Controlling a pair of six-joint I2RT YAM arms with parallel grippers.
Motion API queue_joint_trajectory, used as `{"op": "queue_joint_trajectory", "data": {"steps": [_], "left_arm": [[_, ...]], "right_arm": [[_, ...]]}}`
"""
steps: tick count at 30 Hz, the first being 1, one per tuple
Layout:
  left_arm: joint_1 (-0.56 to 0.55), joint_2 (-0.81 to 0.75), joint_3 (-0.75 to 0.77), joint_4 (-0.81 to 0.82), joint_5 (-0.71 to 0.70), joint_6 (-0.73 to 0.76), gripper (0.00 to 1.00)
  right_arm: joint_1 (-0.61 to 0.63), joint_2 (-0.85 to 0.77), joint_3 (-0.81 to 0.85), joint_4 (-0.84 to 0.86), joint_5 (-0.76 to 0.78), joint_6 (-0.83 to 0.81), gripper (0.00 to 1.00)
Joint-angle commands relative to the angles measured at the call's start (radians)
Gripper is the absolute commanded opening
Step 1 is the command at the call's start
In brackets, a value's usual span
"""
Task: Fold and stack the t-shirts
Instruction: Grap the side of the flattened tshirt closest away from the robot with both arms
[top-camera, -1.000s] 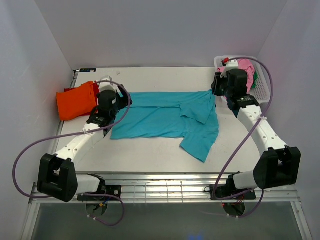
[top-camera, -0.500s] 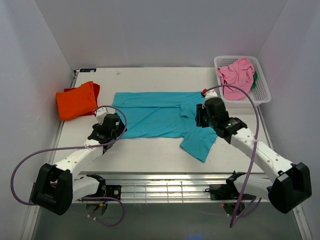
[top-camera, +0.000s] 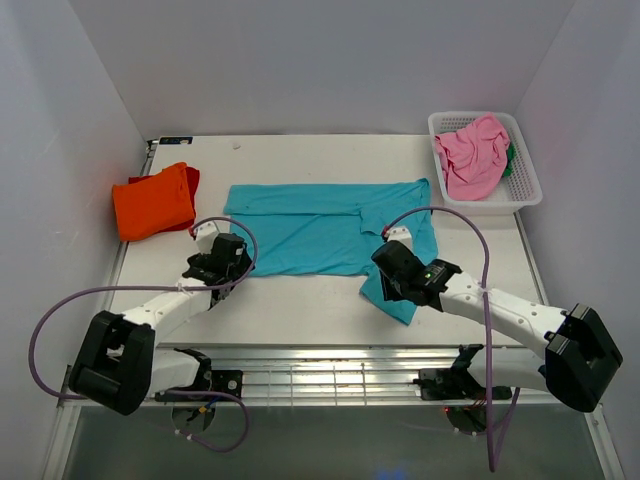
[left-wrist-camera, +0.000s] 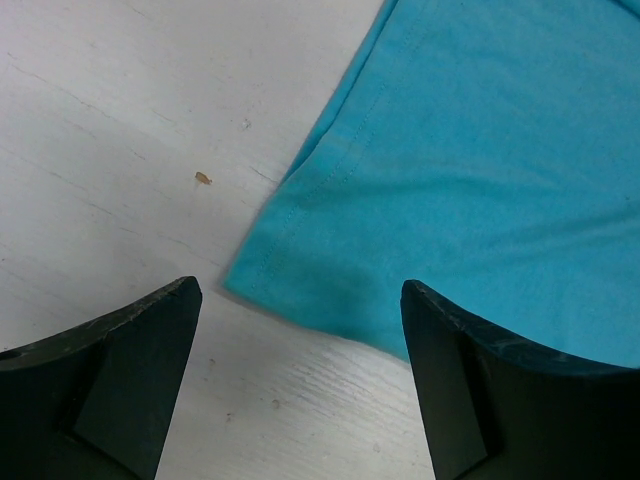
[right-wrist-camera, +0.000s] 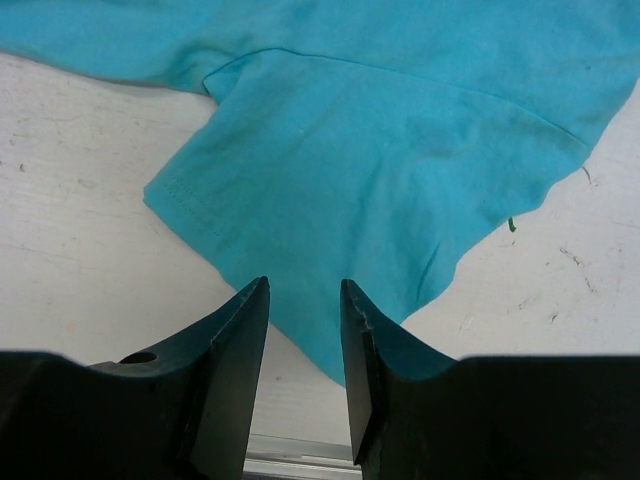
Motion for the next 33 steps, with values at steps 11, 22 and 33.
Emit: {"op": "queue_joint_trajectory", "data": {"steps": [11, 22, 33], "left_arm": [[0.001, 0.125, 0.061, 0.024, -0.013, -0.007, 0.92], [0.018, 0.146, 0.08, 0.015, -0.011, 0.006, 0.92], [0.027, 0.117, 0.075, -0.002, -0.005, 0.015, 0.92]], "right_arm": [[0.047, -0.003, -0.104, -0.1, 0.105, 0.167, 0.42], [0.045, 0.1, -0.005, -0.164, 0.272, 0.26, 0.54], [0.045, 0.1, -0.075, -0.152, 0.251, 0.316, 0.56]]}}
